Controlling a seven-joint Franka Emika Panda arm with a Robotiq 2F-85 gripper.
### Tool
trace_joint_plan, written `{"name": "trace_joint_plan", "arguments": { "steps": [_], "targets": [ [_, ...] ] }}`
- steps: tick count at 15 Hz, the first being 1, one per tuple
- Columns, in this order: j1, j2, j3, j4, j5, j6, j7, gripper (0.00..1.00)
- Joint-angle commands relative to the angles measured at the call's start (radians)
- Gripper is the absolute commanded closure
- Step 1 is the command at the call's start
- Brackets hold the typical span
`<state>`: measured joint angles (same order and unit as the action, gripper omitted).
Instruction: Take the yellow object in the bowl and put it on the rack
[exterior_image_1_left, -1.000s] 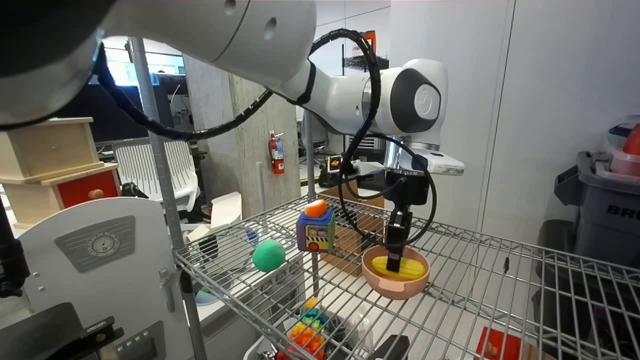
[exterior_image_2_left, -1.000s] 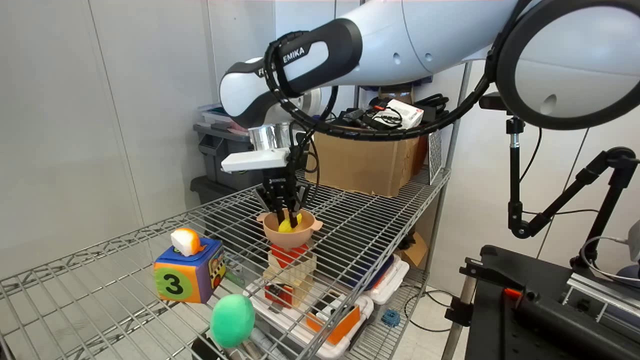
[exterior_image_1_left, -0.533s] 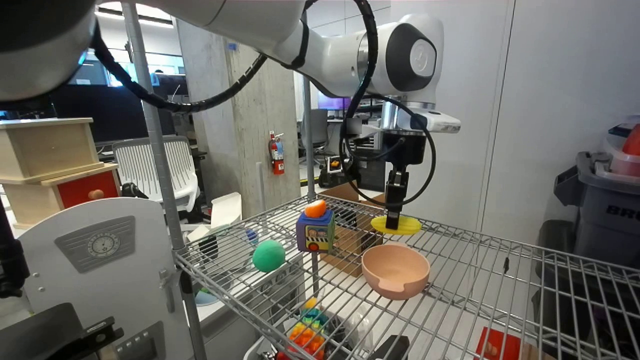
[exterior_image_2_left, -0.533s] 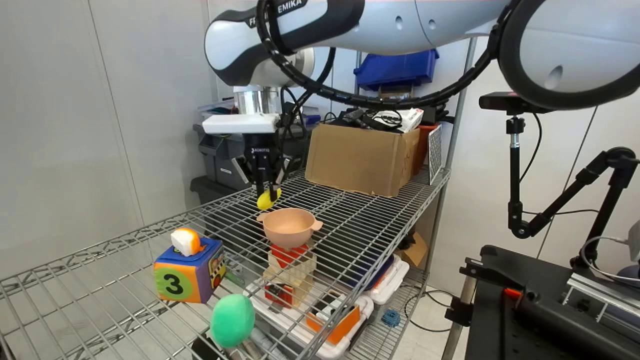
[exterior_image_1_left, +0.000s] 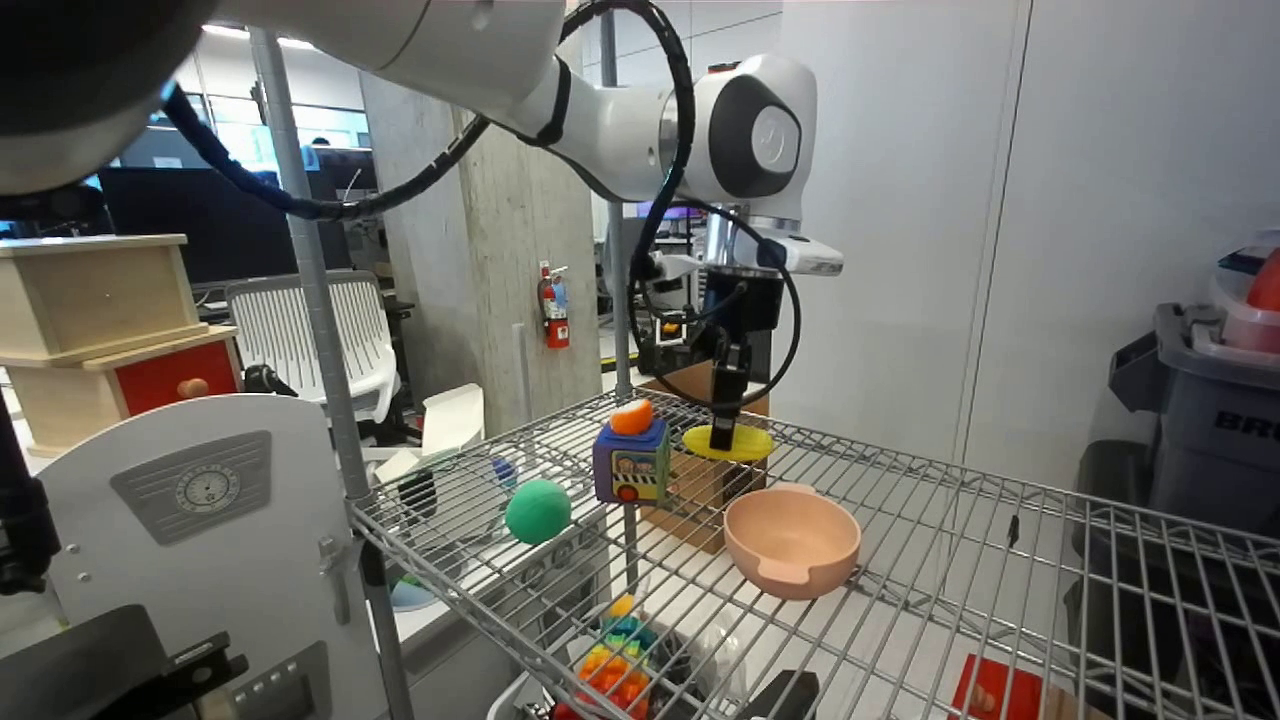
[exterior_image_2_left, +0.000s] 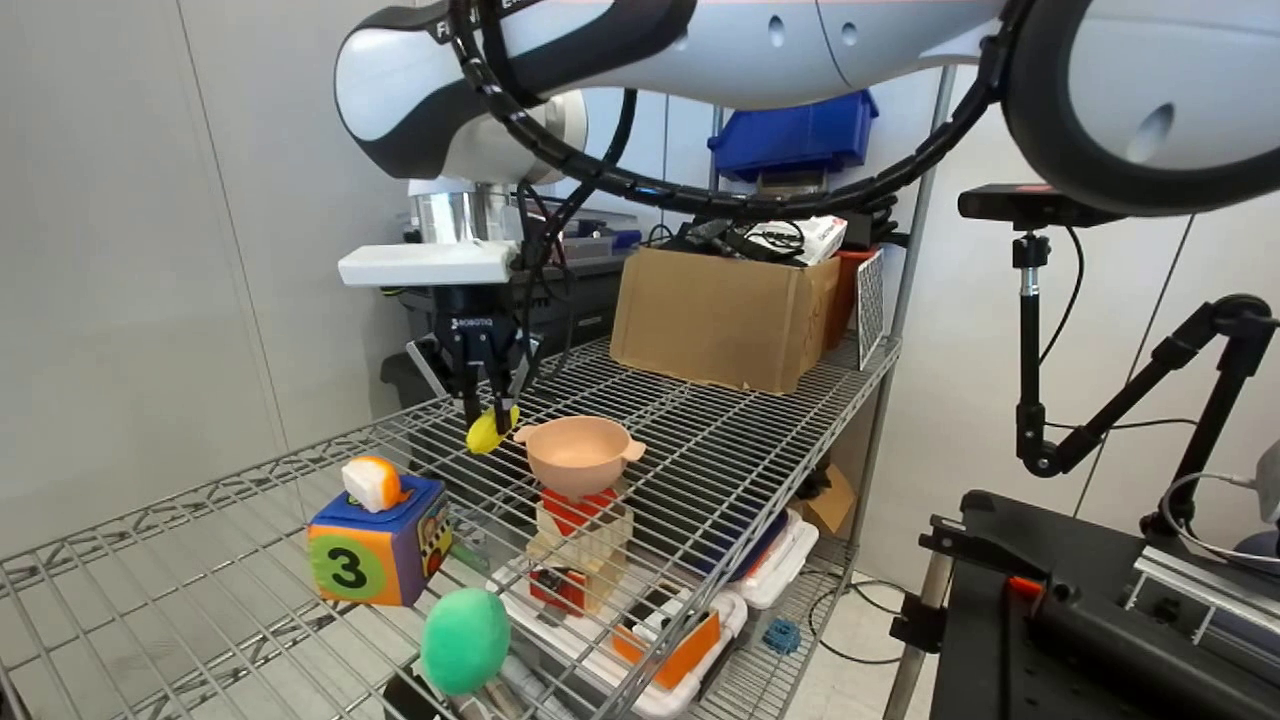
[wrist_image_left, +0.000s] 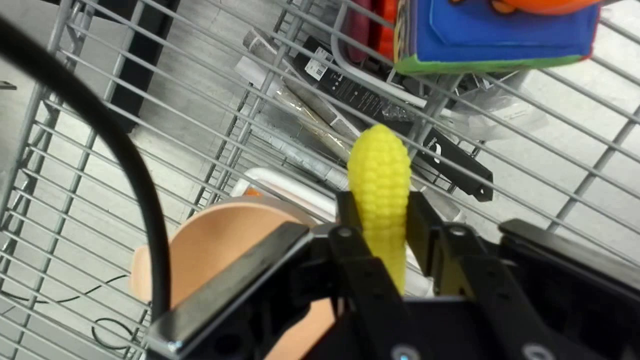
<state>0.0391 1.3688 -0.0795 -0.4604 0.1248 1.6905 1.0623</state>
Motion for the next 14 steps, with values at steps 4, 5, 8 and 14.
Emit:
{"name": "trace_joint_plan", "arguments": {
  "steps": [4, 5, 8, 14],
  "targets": [
    [0.010, 0.031, 0.016, 0.025, -0.036, -0.015, -0.020, 0.93],
    [0.011, 0.035, 0.017, 0.024, -0.037, -0.018, -0.018, 0.93],
    [0.014, 0.044, 0.016, 0.026, -0.043, -0.024, -0.012, 0.93],
    [0.022, 0.062, 0.014, 0.029, -0.051, -0.043, -0.017, 0.93]
  ]
}}
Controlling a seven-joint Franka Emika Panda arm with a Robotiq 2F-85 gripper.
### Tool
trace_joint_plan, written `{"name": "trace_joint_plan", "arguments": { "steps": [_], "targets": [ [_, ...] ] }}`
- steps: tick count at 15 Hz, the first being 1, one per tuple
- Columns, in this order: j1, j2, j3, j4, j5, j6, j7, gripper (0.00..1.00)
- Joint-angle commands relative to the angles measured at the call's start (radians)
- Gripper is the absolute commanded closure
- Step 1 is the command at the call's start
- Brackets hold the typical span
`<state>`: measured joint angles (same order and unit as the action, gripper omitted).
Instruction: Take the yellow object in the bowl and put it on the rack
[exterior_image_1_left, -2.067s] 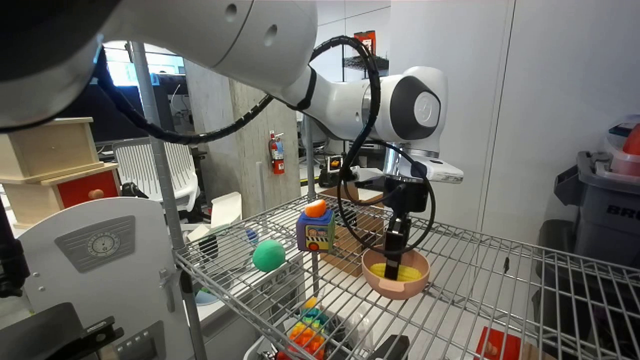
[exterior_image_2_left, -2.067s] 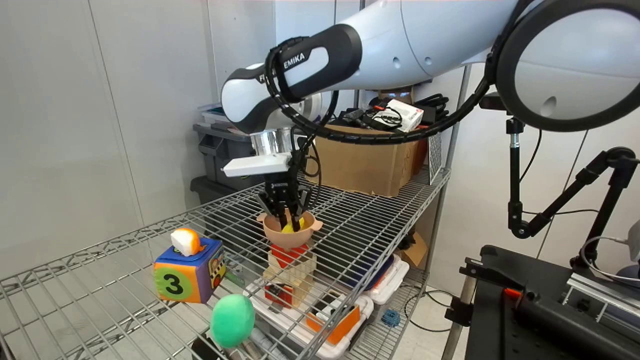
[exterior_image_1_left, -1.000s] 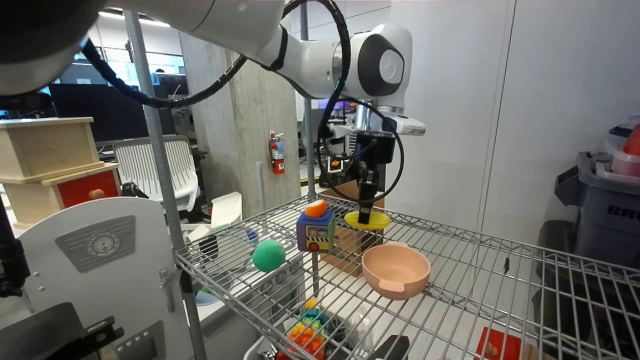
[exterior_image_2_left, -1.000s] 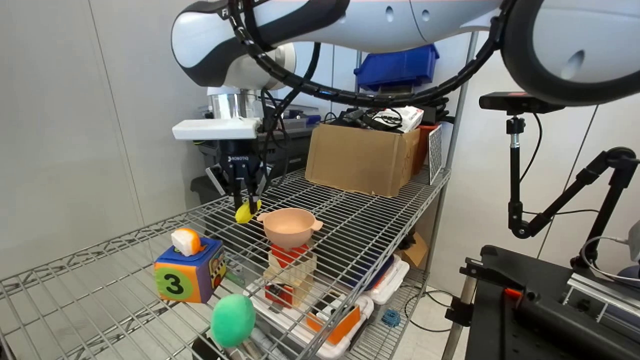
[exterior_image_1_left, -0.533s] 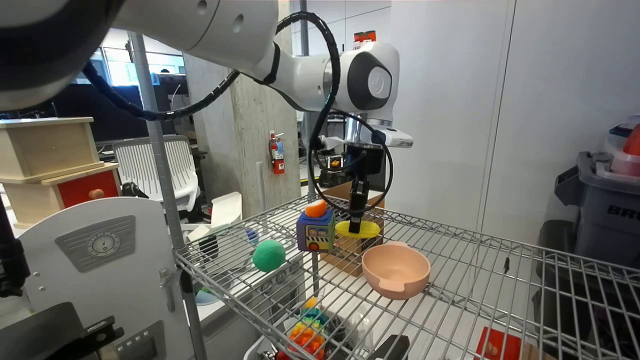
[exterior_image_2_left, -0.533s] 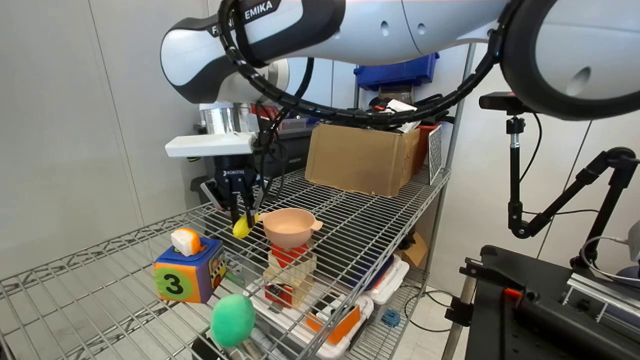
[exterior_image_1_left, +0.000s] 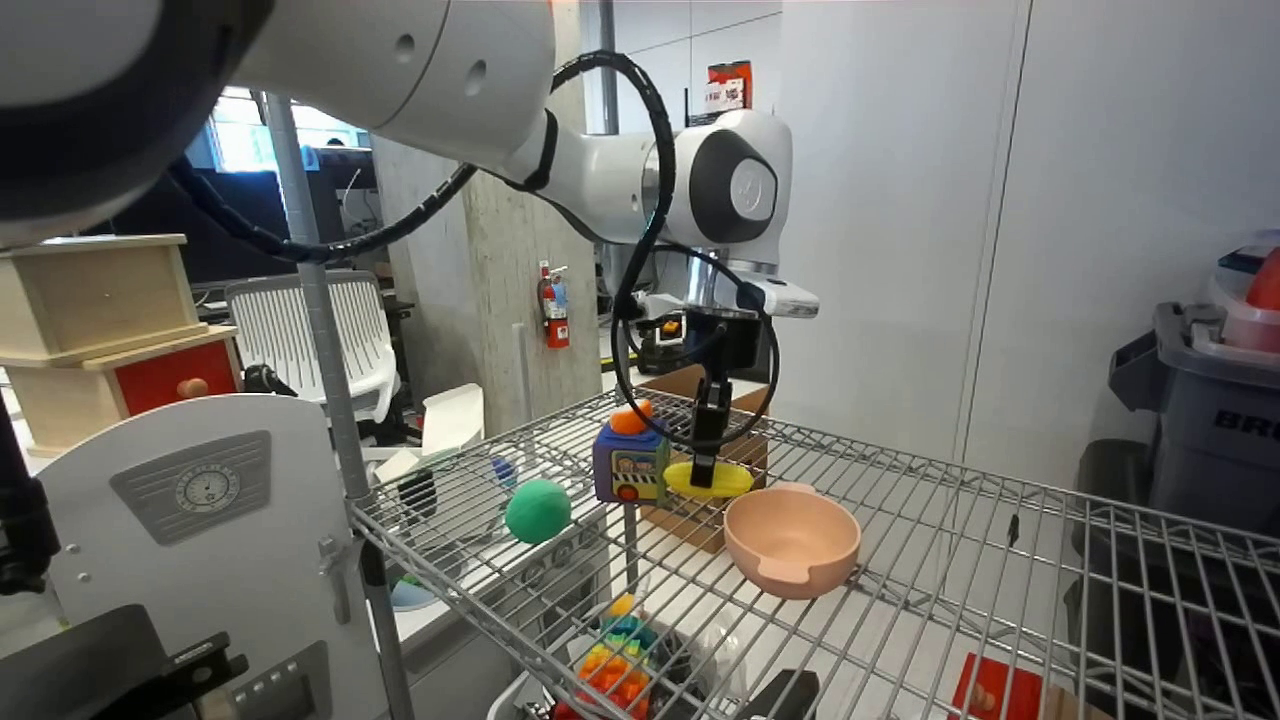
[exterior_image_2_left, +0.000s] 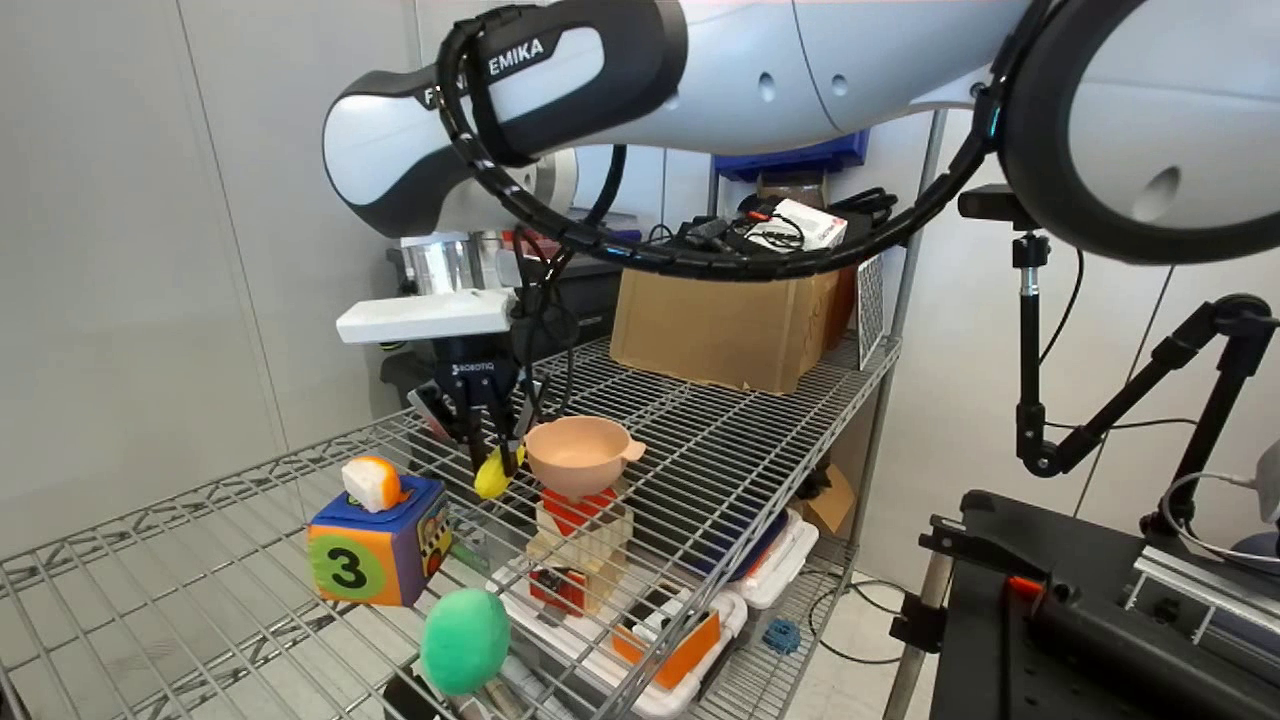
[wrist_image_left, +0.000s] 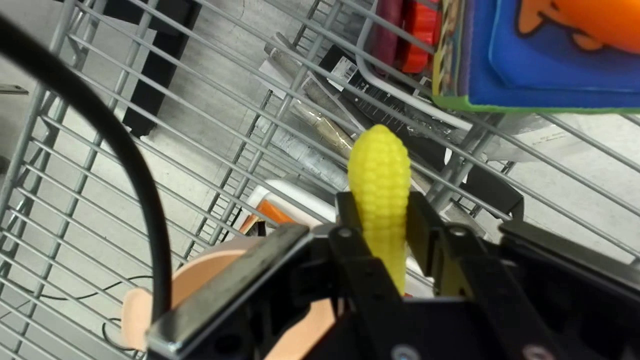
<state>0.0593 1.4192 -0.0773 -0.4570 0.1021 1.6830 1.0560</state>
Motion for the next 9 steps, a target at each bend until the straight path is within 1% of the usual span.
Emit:
{"name": "trace_joint_plan", "arguments": {
  "steps": [1, 2, 3, 6, 9],
  "targets": [
    [0.003, 0.015, 0.011, 0.026, -0.030, -0.038, -0.009, 0.93],
    [0.006, 0.017, 0.008, 0.027, -0.034, -0.041, -0.007, 0.46],
    [0.006, 0.017, 0.008, 0.026, -0.034, -0.047, -0.001, 0.45],
    [0.007, 0.020, 0.007, 0.029, -0.041, -0.050, -0.003, 0.26],
    [0.008, 0.019, 0.006, 0.031, -0.046, -0.050, -0.004, 0.02]
  ]
}}
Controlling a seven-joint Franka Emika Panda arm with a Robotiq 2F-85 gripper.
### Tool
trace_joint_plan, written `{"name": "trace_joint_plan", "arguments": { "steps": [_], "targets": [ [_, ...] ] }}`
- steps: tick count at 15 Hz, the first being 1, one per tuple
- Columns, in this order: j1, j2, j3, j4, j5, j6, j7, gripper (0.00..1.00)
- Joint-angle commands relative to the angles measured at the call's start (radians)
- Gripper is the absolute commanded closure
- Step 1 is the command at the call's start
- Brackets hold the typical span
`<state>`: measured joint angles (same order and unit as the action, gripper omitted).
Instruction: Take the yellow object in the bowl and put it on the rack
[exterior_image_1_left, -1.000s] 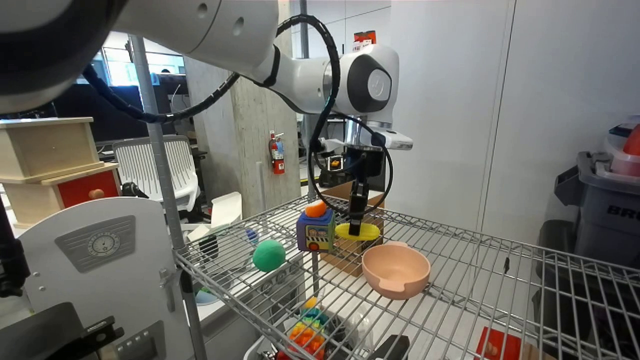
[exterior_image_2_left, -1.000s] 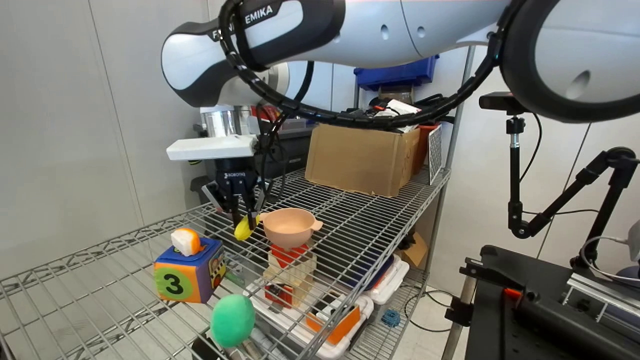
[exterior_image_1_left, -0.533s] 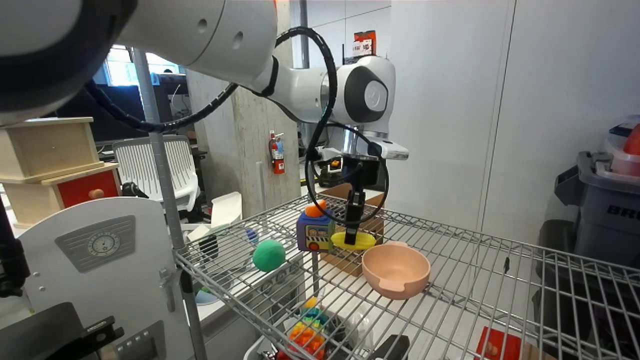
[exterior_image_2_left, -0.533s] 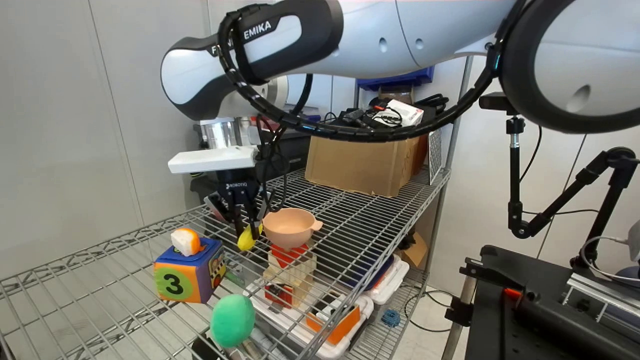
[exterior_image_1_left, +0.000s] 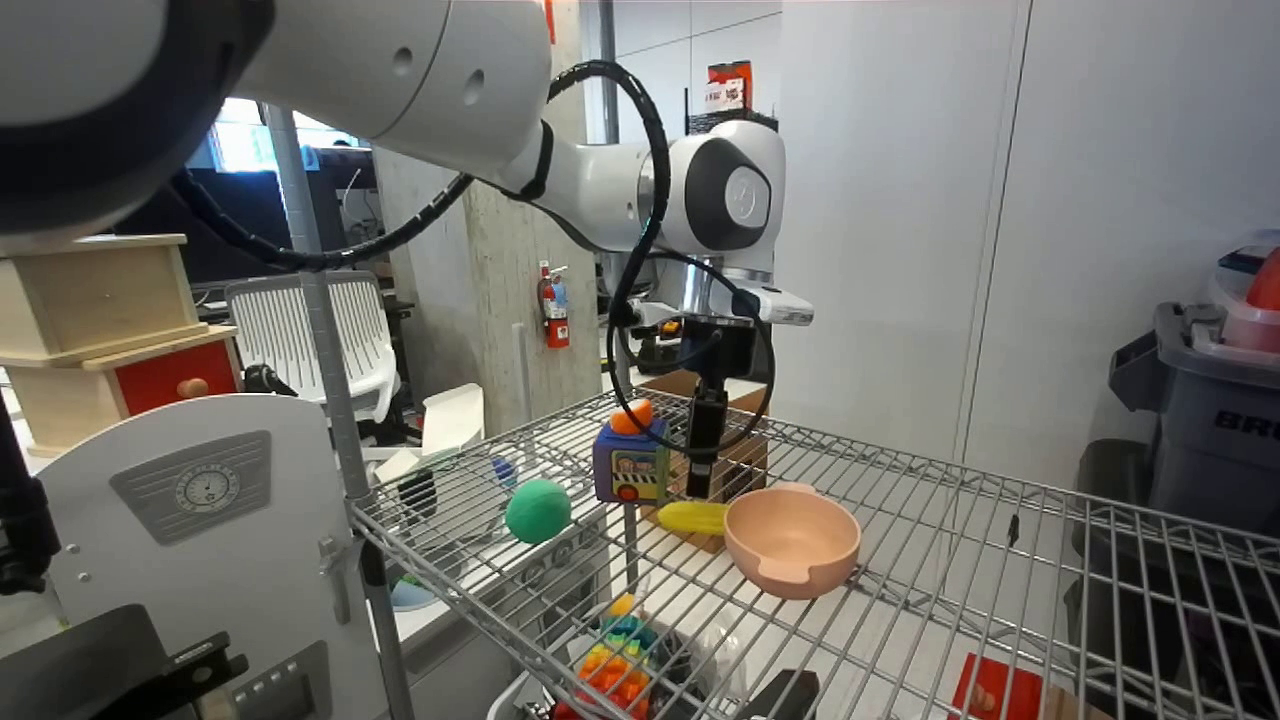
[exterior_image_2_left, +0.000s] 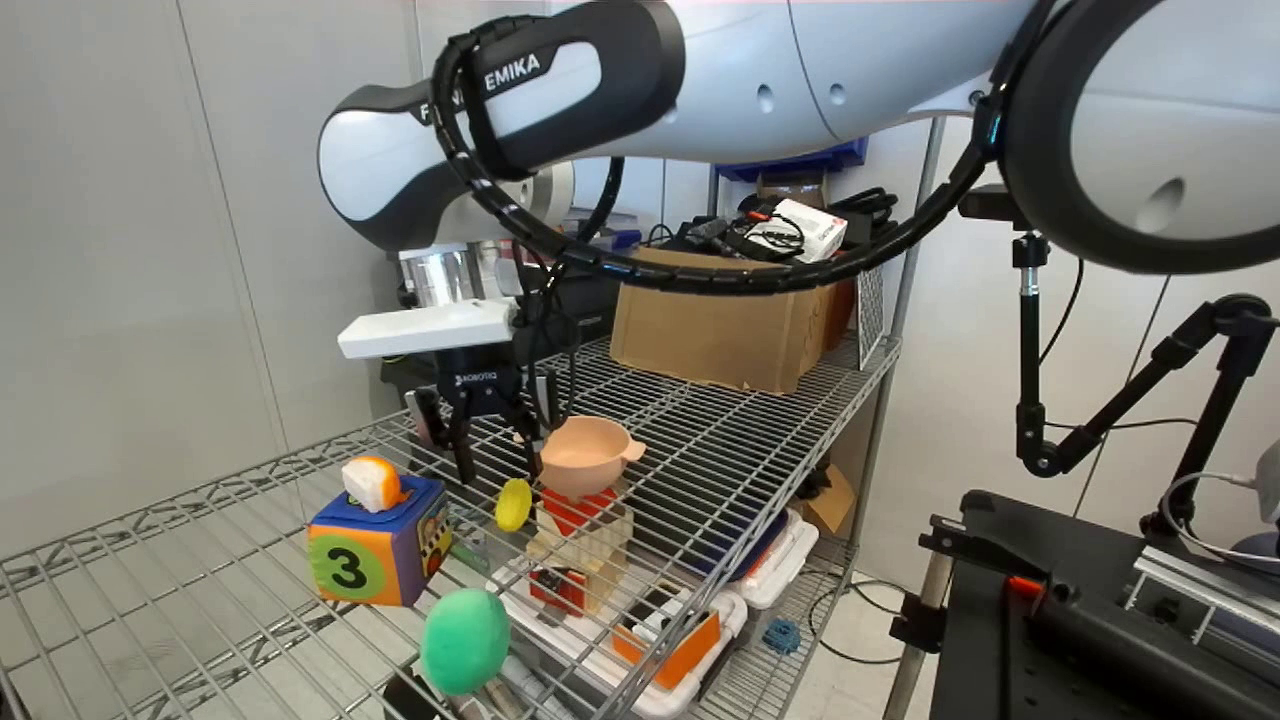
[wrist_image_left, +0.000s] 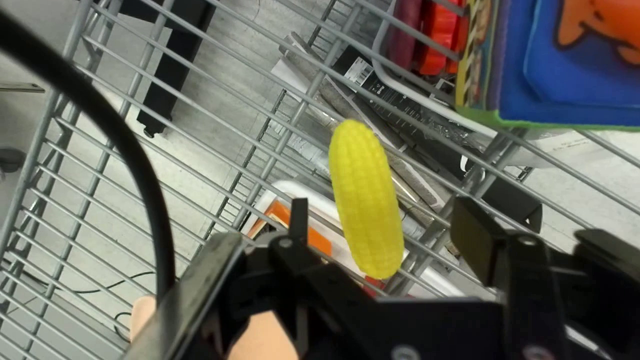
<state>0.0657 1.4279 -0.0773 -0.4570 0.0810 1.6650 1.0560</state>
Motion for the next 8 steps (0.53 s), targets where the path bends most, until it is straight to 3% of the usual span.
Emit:
{"name": "trace_joint_plan", "arguments": {
  "steps": [1, 8],
  "targets": [
    [0.002, 0.010, 0.007, 0.031, -0.026, -0.031, -0.006, 0.01],
    [0.000, -0.005, 0.014, -0.002, -0.017, 0.001, 0.002, 0.00]
  ]
}}
